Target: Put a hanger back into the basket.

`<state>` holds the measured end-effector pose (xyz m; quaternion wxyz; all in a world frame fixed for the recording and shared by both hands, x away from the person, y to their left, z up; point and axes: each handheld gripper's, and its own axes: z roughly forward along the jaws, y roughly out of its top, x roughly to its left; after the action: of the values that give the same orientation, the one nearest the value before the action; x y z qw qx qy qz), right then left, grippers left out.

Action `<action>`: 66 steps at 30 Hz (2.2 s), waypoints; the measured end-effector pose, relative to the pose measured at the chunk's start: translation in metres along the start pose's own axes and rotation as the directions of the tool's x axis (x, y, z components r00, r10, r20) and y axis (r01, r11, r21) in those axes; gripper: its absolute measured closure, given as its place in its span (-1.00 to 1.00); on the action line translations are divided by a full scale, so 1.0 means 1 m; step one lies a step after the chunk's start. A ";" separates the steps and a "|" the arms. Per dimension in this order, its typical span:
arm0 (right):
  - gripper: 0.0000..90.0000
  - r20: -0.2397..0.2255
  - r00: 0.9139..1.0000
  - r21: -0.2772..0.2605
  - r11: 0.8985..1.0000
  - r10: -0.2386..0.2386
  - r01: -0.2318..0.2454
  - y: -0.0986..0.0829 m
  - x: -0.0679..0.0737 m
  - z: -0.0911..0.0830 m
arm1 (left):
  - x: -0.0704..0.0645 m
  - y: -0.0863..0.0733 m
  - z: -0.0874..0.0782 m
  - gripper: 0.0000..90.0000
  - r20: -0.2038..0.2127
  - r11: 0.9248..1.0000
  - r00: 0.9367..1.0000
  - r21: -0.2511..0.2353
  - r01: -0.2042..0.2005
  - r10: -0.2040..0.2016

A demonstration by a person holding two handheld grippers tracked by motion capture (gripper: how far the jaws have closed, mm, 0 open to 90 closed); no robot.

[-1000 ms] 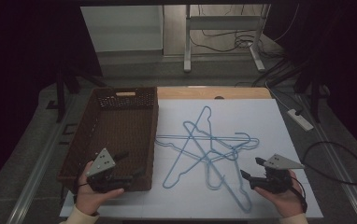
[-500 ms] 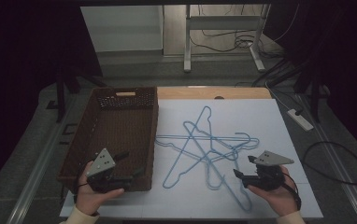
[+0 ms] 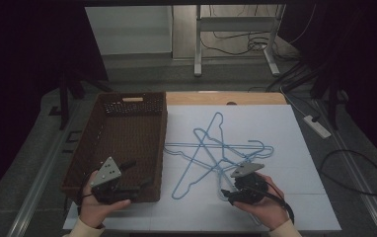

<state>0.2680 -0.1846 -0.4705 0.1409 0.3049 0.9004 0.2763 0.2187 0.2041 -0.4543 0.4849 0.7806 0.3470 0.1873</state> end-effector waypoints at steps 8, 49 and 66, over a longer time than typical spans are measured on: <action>-0.02 -0.033 0.998 0.132 0.990 -0.054 0.058 0.008 0.011 0.023 | 0.000 0.000 -0.001 -0.48 -0.001 1.000 1.000 -0.002 -0.003 0.003; 0.87 -0.145 0.988 0.087 0.995 -0.046 0.059 0.005 -0.025 -0.025 | -0.011 0.007 0.002 -0.47 -0.010 0.999 0.999 0.029 -0.039 0.039; 0.87 -0.175 0.981 0.091 0.991 -0.081 0.098 0.001 -0.025 -0.028 | -0.032 0.019 0.014 -0.44 0.022 0.991 0.994 0.076 -0.111 0.110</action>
<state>0.2756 -0.2110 -0.4454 0.0602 0.2459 0.9347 0.2497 0.2125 0.1666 -0.4428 0.4464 0.8183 0.3059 0.1935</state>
